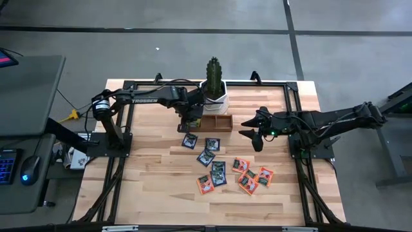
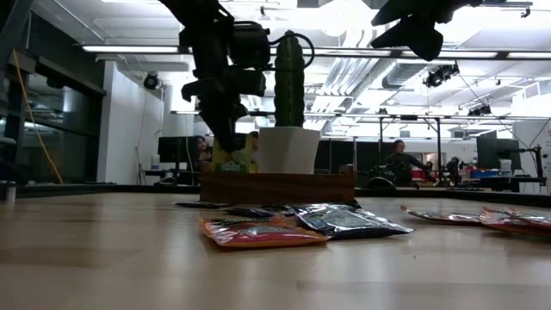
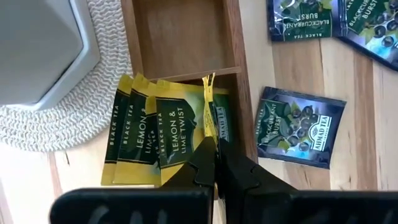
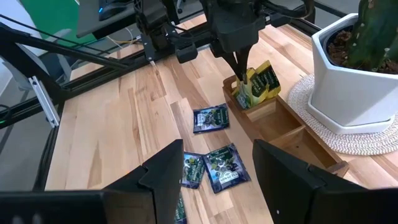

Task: Pick & Place Tea
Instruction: Put the yellow tea bag into the left section of the wooden organizer

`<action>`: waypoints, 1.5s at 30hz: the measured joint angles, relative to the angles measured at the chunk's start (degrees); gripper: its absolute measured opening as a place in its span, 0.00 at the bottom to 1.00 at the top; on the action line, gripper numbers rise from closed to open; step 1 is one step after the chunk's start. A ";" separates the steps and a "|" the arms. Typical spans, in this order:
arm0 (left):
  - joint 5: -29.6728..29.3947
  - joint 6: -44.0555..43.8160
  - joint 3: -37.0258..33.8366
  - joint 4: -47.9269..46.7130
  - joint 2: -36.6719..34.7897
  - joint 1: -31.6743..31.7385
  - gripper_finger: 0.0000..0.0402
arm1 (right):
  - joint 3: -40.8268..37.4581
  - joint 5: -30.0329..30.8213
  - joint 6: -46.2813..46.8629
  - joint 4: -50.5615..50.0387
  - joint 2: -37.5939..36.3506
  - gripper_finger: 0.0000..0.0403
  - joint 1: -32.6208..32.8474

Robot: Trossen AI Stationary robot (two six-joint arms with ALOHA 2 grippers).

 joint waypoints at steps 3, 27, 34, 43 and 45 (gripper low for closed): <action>-0.01 -0.01 0.00 -0.02 0.00 0.00 0.00 | 0.00 0.00 -0.02 0.00 0.00 0.47 0.00; 0.99 -1.36 -0.02 -0.74 0.00 0.04 0.00 | 0.00 0.00 0.01 0.00 0.00 0.47 0.00; 1.13 -1.51 -0.04 -1.09 0.02 0.04 0.00 | 0.00 -0.28 0.15 0.00 0.00 0.47 0.00; 1.81 -1.54 -0.04 0.13 0.03 0.00 0.00 | 0.00 -0.39 0.15 0.00 0.02 0.47 0.00; 1.77 -1.53 -0.04 0.11 0.04 0.00 0.00 | 0.00 -0.39 0.15 0.00 0.02 0.47 0.00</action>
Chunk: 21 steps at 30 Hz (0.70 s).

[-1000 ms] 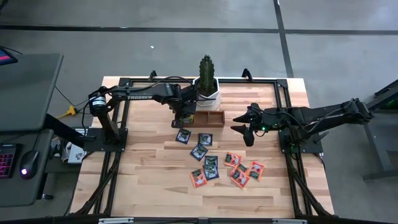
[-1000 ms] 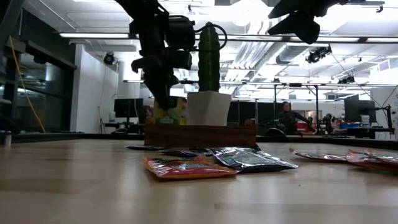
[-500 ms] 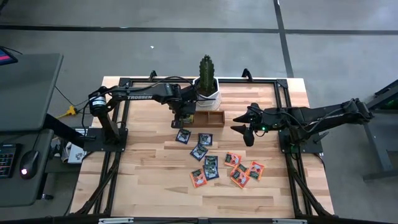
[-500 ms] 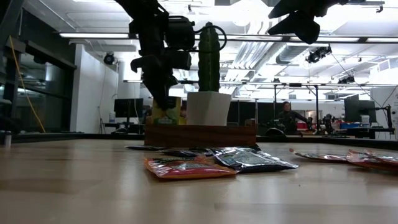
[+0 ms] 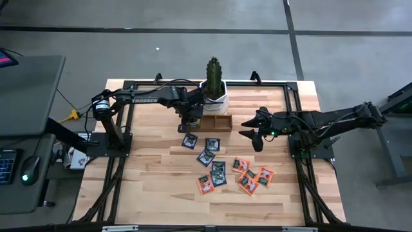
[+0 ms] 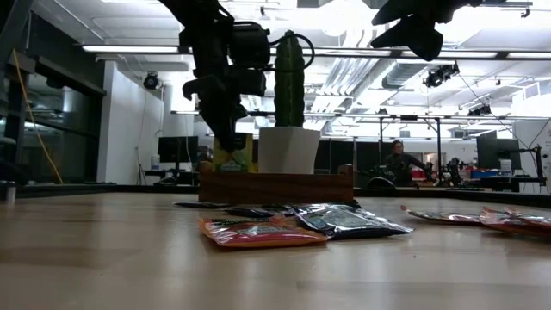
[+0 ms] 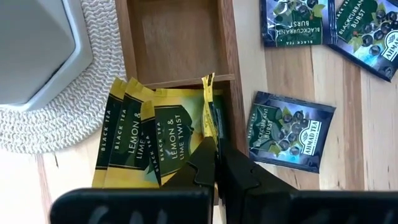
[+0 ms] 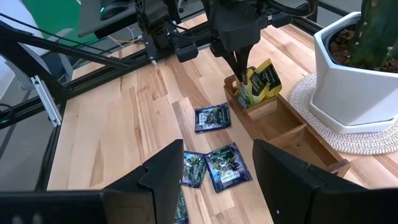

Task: Pick & Place Tea
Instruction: Put the yellow tea bag into the left section of the wooden organizer, then put the purple tea bag into the middle section of the wooden organizer

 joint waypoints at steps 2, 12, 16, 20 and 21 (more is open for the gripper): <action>-0.02 0.04 0.00 0.04 0.00 0.00 0.00 | 0.00 0.00 -0.02 0.00 0.00 0.47 0.00; 0.71 0.18 0.00 0.11 0.00 0.00 0.22 | 0.00 -0.08 0.00 0.00 0.00 0.47 0.00; 1.17 0.26 0.00 0.12 0.00 0.00 0.32 | 0.00 -0.93 0.02 -0.02 0.00 0.47 0.00; -2.01 0.54 -0.06 -0.67 -0.85 0.00 0.36 | 0.00 -1.14 0.02 -0.05 -0.01 0.47 0.00; -3.43 0.94 -0.07 -1.08 -1.59 0.00 0.36 | 0.00 -1.14 0.02 -0.10 0.00 0.47 0.00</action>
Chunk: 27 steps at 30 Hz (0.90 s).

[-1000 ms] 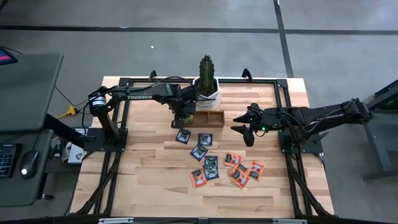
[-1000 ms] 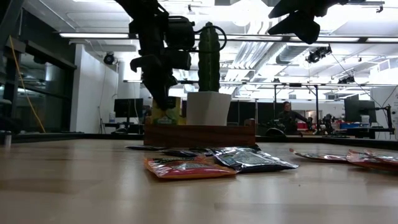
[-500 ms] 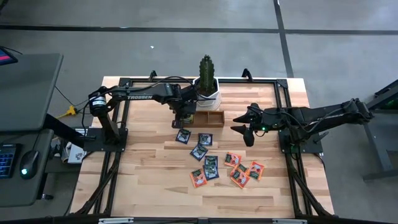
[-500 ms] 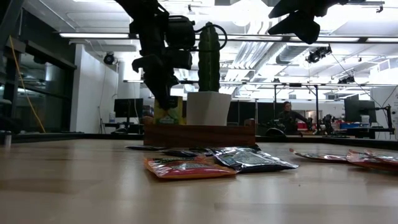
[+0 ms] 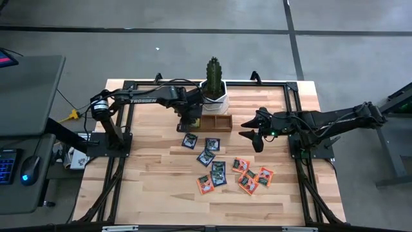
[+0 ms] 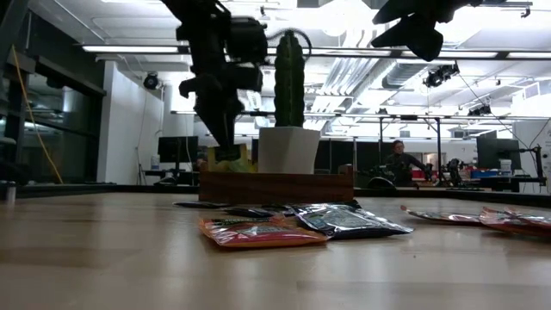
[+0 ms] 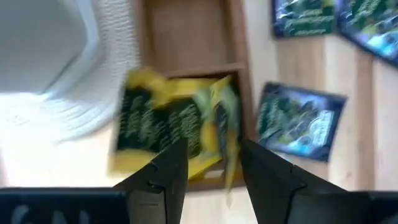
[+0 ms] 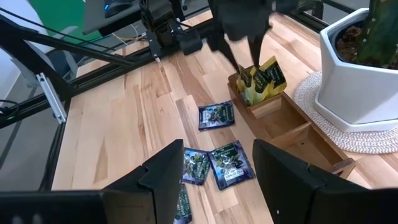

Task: Pick & Place Tea
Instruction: Put the purple tea bag into the middle section of the wooden organizer

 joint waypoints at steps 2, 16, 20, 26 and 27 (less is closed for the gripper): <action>-2.46 0.70 0.04 0.38 -1.60 0.00 0.35 | 0.00 0.00 0.01 -0.11 0.00 0.47 0.00; -9.03 -3.02 0.07 -5.15 -8.03 -1.07 0.19 | 0.00 -0.38 1.21 -1.82 0.00 0.47 0.00; -8.60 -3.30 -0.50 -7.12 -8.05 -3.64 0.03 | -1.39 -0.37 1.35 -1.72 0.00 0.47 0.00; -7.76 -6.95 -5.70 -5.50 -8.05 -8.65 0.01 | -7.20 -4.69 5.70 1.63 0.07 0.47 0.19; -7.71 -8.19 -7.10 -4.70 -8.33 -9.59 0.01 | -8.36 -5.22 6.58 3.40 0.11 0.47 0.50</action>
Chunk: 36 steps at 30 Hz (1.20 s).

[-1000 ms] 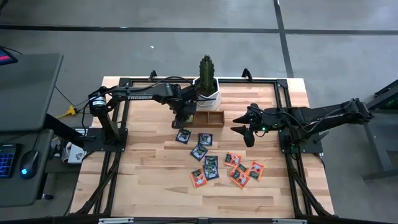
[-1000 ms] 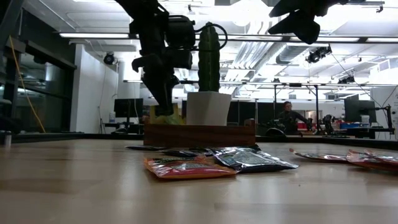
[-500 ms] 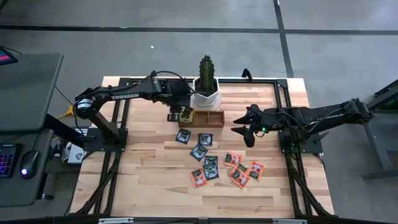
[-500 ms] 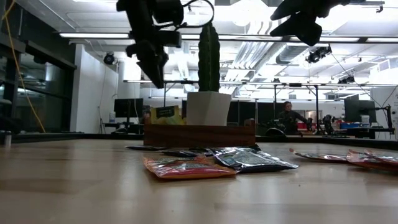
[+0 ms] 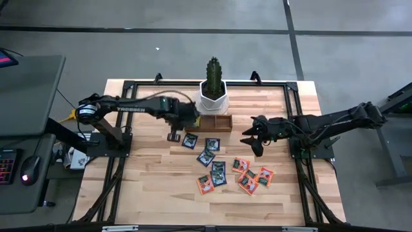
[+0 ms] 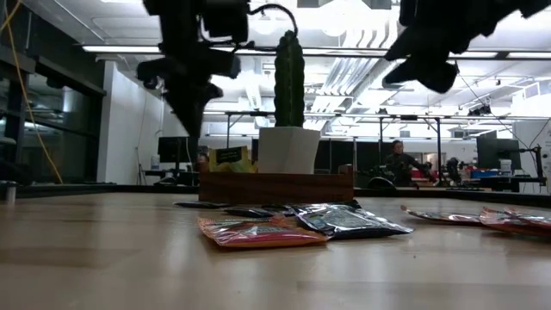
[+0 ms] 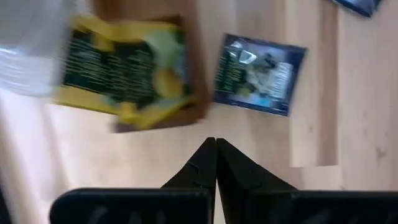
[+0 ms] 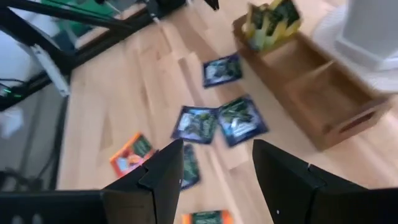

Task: Pick & Place Tea
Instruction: Put the purple tea bag into the middle section of the wooden organizer

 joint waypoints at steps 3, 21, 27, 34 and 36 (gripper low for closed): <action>0.68 -4.18 -4.79 4.58 -2.27 -3.26 0.00 | -3.64 -0.03 1.35 8.08 0.66 0.47 1.45; -6.72 -28.49 -20.32 28.74 -4.18 -16.01 0.00 | -1.36 -2.30 1.76 27.26 28.97 0.47 3.76; -10.24 -28.13 -21.19 31.87 -2.08 -15.94 0.00 | 1.35 -4.01 2.41 28.51 34.12 0.47 3.74; -11.90 -27.40 -21.42 32.64 2.39 -15.92 0.00 | 1.76 -3.92 3.78 28.63 34.18 0.47 3.78; -11.90 -27.20 -21.38 34.40 4.71 -15.90 0.00 | 1.76 -3.94 4.34 28.68 34.20 0.47 4.02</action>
